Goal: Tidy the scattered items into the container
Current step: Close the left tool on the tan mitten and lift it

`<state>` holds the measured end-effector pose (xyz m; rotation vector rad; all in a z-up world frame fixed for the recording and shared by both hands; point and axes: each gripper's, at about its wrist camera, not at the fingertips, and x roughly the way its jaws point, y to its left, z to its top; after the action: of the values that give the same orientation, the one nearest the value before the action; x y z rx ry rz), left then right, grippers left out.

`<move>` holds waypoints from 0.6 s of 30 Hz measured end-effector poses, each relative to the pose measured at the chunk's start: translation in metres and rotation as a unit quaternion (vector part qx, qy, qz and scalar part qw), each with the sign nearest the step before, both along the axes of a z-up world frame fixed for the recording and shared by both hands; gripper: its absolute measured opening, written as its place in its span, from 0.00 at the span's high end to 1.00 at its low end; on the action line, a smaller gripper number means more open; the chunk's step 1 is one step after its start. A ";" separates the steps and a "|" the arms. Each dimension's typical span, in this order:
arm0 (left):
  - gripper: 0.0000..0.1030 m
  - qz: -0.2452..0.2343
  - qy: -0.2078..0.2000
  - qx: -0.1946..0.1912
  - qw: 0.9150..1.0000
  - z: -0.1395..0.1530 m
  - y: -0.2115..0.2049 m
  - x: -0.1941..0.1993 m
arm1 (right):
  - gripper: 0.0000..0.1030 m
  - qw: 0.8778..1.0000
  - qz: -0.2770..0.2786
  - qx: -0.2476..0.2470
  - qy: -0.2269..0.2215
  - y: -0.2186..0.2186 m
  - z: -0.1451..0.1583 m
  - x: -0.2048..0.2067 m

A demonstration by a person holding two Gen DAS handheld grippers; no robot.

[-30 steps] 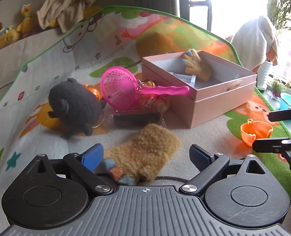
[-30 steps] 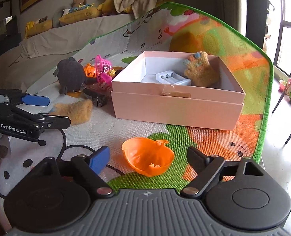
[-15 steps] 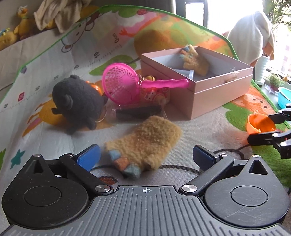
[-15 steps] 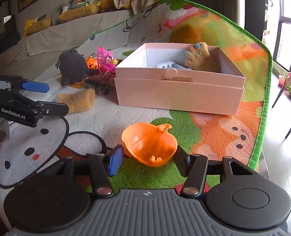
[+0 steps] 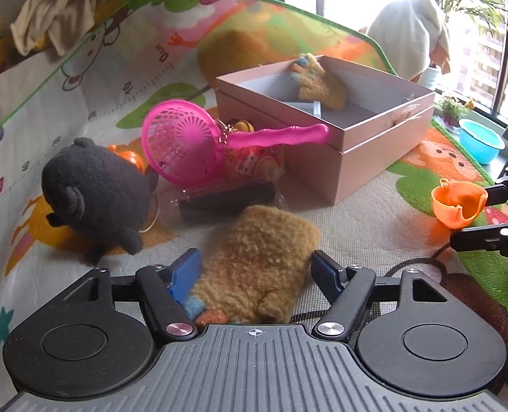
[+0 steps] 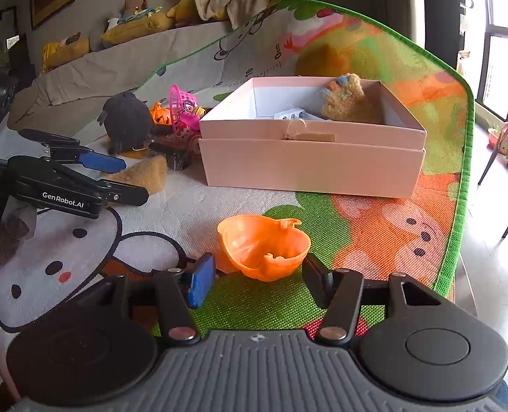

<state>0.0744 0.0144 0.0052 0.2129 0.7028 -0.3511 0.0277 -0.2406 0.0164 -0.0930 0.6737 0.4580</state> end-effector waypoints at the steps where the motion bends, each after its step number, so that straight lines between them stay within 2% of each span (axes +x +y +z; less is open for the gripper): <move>1: 0.31 0.000 -0.004 0.007 1.000 0.000 -0.002 -0.003 | 0.45 1.000 0.000 0.000 0.000 0.000 0.000 0.000; 3: 0.38 -0.002 -0.010 0.020 1.000 0.002 -0.007 -0.010 | 0.45 1.000 0.000 0.001 0.000 0.000 0.000 0.000; 5: 0.50 -0.008 -0.009 0.020 1.000 0.006 -0.011 -0.014 | 0.45 1.000 0.000 0.000 0.000 0.000 0.000 0.000; 6: 0.51 -0.013 -0.006 0.016 1.000 0.008 -0.012 -0.016 | 0.44 1.000 0.000 0.000 0.000 0.000 0.000 0.000; 9: 0.39 -0.017 -0.011 0.018 1.000 0.011 -0.011 -0.016 | 0.43 1.000 0.002 -0.001 0.000 0.000 0.000 0.000; 11: 0.17 -0.013 -0.014 0.030 0.999 0.009 -0.007 -0.011 | 0.42 1.000 0.003 -0.001 0.001 0.001 0.000 0.000; 15: 0.11 -0.015 0.007 0.020 1.000 0.001 0.003 0.003 | 0.41 1.000 0.005 -0.001 0.001 0.001 -0.001 0.000; 18: 0.14 -0.012 0.024 -0.016 1.000 -0.002 0.011 0.007 | 0.40 1.000 0.006 -0.001 0.001 0.001 -0.001 0.000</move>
<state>0.0819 0.0251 0.0035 0.1822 0.7420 -0.3913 0.0279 -0.2392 0.0159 -0.0987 0.6763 0.4692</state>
